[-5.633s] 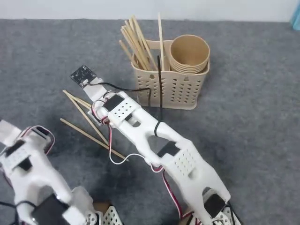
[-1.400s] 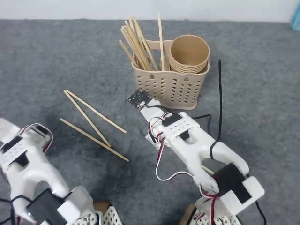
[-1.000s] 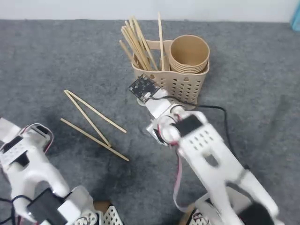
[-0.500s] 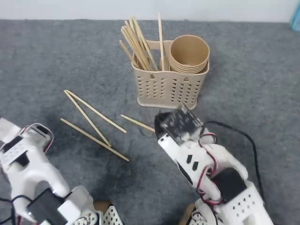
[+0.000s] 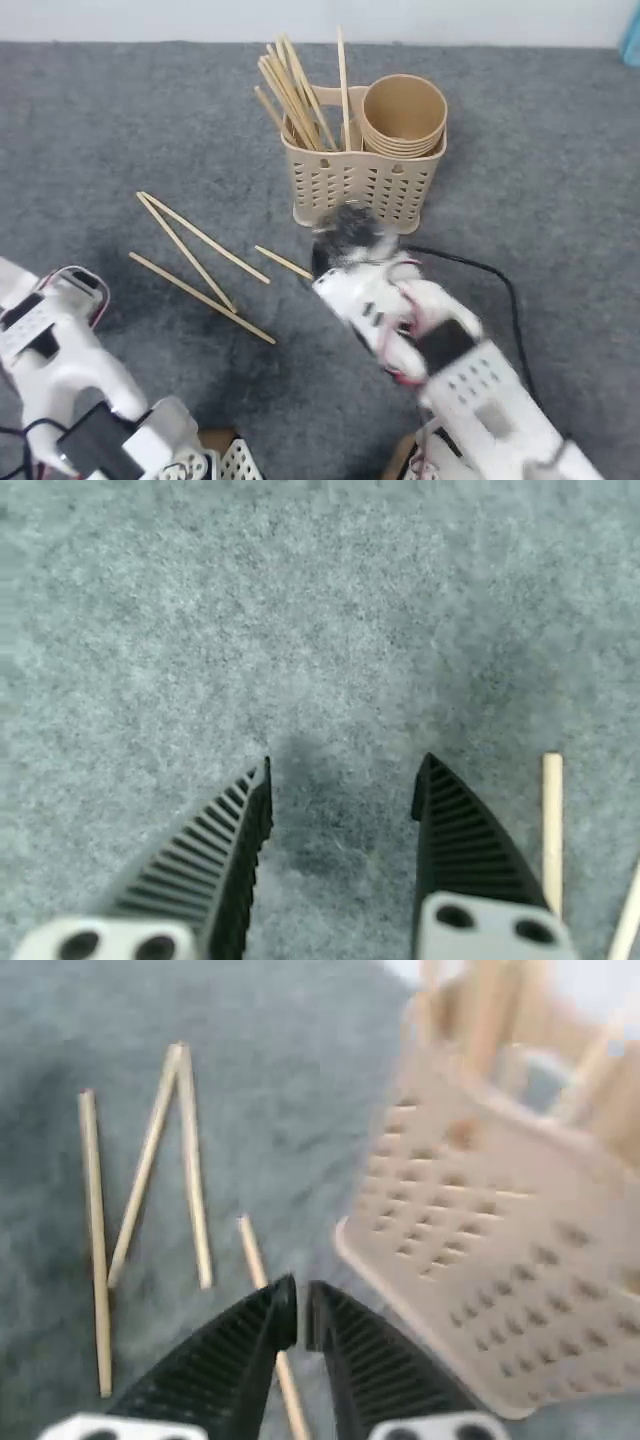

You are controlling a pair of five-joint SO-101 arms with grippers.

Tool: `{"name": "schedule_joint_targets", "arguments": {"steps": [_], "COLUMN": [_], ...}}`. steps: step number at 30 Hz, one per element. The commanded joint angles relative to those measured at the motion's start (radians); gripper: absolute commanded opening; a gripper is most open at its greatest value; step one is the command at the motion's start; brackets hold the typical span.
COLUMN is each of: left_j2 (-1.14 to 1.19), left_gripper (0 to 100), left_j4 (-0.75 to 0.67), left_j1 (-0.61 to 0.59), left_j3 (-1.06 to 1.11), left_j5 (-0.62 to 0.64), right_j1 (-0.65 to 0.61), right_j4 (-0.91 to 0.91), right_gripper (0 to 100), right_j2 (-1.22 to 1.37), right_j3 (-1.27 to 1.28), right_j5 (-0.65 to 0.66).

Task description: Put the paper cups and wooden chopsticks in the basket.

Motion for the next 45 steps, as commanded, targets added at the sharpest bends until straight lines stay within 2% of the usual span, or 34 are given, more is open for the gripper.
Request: {"name": "schedule_joint_targets", "arguments": {"steps": [1,15,22,30,33,34,45], "left_j2": [0.0,0.0,0.0,0.0,0.0,0.0,0.0], "left_gripper": [22,22,22,22,22,22,22], "left_j4": [0.008,0.008,0.008,0.006,0.006,0.006,0.006], "left_j1": [-0.006,-0.006,-0.005,-0.005,-0.005,-0.005,-0.003], "left_j3": [-0.033,-0.033,-0.033,-0.033,-0.033,-0.033,-0.033], "left_j5": [0.006,0.006,0.006,0.006,0.006,0.006,0.006], "right_j1": [-0.048,-0.073,-0.105,-0.091,-0.093,-0.093,-0.093], "right_j4": [-0.027,-0.018,-0.015,-0.015,-0.015,-0.008,0.306], "right_gripper": [13.9,12.7,12.8,11.3,0.0,1.0,0.6], "right_j2": [0.214,1.015,1.202,1.288,1.283,1.27,0.901], "right_j3": [-0.149,-0.704,-0.839,-0.876,-0.876,-0.876,-0.872], "right_j5": [-0.012,-0.012,-0.011,-0.009,-0.011,-0.012,-0.015]}}
